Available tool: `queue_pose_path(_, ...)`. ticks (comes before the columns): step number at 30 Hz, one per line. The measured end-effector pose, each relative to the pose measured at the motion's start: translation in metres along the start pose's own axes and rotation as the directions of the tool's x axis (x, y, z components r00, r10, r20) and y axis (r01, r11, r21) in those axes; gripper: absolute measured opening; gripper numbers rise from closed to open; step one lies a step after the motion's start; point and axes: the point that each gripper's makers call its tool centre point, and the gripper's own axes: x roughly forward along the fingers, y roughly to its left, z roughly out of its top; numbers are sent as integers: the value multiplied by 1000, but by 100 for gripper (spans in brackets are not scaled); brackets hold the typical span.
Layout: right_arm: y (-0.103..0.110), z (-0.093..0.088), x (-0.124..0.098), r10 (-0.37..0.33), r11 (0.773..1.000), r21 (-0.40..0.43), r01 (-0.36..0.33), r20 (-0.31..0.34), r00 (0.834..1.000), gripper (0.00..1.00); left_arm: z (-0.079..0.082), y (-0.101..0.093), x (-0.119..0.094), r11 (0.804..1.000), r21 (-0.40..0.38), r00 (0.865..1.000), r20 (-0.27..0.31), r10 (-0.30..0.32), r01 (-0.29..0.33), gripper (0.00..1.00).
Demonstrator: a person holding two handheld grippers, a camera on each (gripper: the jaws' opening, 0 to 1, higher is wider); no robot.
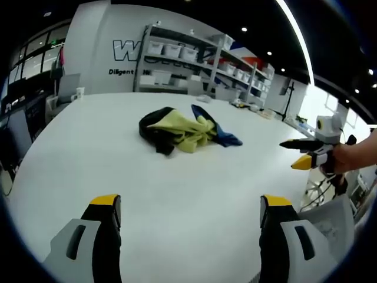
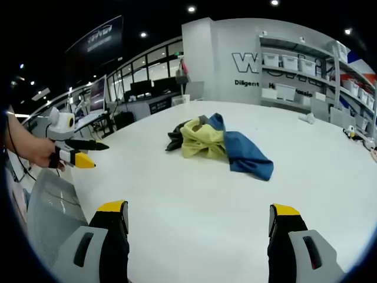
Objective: Fold the garment on the visible template until the final outline fits inside the template.
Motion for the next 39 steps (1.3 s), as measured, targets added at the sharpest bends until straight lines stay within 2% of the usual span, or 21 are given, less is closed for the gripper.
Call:
queue_pose_path(11,1,-4,4,8,1000,3,-8,-8,1000,99,-5,0,2,1000,-7,1000,-4,-3,3,96)
queue_pose_path(39,-2,5,20,13,1000,-2,-13,1,1000,95,-3,5,7,1000,-12,1000,-3,-10,10,95)
